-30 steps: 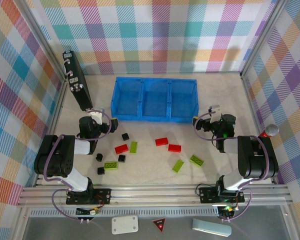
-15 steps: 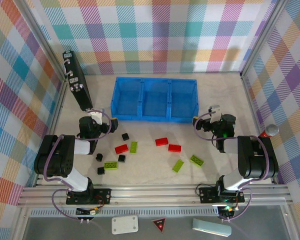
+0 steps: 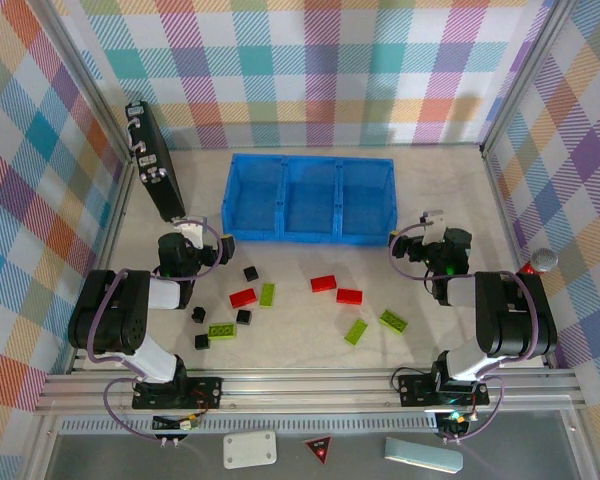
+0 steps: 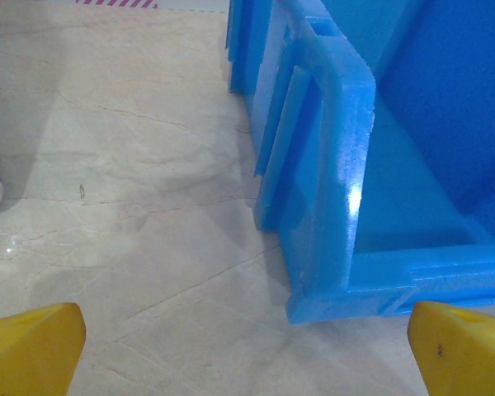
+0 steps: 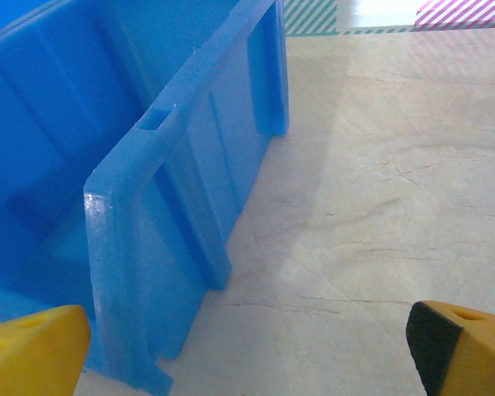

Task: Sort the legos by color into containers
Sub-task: Pick up the lego from the center of the table.

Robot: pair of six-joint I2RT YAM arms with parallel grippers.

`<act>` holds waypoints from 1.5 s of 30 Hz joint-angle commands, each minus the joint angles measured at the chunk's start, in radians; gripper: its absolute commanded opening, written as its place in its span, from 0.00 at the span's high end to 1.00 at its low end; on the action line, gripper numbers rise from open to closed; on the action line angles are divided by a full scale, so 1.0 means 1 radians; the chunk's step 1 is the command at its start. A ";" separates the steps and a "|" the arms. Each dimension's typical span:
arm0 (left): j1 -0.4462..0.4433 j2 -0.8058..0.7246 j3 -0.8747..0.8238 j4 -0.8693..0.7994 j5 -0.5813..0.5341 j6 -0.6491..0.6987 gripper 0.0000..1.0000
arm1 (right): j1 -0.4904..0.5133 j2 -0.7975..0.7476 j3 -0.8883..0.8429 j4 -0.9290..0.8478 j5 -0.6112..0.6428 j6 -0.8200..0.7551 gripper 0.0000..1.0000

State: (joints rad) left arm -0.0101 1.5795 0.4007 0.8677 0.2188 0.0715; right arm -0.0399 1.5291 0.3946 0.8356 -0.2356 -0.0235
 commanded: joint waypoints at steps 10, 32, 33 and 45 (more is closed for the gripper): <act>0.007 -0.076 0.063 -0.166 -0.001 -0.003 0.00 | -0.002 -0.071 0.061 -0.150 -0.011 0.007 0.01; -0.039 -0.322 0.346 -0.914 -0.186 -0.212 0.00 | 0.013 -0.300 0.198 -0.813 0.046 0.140 0.05; -0.041 -0.337 0.366 -0.958 -0.184 -0.218 0.00 | 0.016 -0.317 0.205 -0.845 0.046 0.149 0.05; -0.044 -0.431 0.617 -1.457 -0.137 -0.233 0.00 | 0.048 -0.427 0.290 -1.208 -0.005 0.384 0.17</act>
State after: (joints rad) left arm -0.0448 1.1698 0.9554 -0.4053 0.0456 -0.1646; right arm -0.0036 1.1133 0.6456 -0.2367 -0.2050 0.2527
